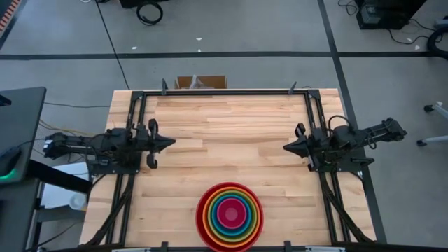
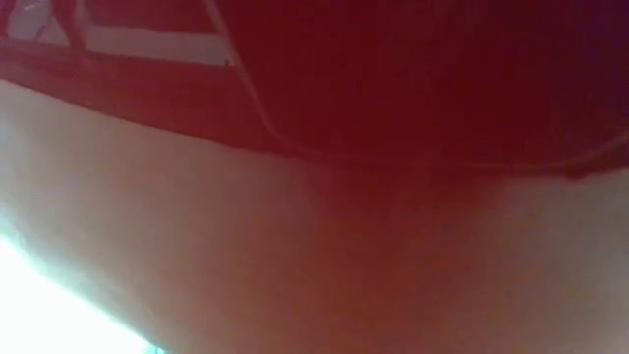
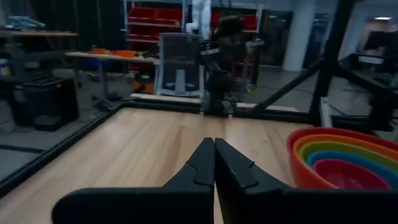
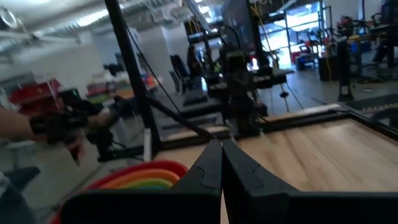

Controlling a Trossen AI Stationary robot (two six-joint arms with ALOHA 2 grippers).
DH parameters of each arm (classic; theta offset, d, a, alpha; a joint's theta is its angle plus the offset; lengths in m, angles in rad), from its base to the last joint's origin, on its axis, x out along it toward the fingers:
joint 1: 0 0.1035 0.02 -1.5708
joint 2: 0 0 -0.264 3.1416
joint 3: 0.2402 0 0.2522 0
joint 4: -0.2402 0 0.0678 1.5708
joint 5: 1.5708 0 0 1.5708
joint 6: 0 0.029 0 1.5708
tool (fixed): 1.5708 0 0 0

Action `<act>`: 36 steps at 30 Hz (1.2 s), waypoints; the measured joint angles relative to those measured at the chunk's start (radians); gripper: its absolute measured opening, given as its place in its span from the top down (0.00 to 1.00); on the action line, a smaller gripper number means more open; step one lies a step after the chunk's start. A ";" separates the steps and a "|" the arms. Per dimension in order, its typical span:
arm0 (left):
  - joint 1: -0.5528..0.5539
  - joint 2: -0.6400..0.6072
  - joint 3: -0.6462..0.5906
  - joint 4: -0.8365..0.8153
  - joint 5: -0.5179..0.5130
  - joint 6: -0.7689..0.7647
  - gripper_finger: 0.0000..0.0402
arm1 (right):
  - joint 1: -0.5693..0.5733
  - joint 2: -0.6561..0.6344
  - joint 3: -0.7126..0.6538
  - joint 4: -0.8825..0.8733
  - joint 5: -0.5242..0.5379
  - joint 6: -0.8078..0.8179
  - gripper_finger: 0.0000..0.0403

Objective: Nest bowls inside each other
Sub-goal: Return to Home Position

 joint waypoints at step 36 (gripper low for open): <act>-0.002 -0.103 -0.159 0.036 -0.001 -0.061 0.98 | -0.001 -0.097 -0.133 -0.003 -0.022 -0.045 0.98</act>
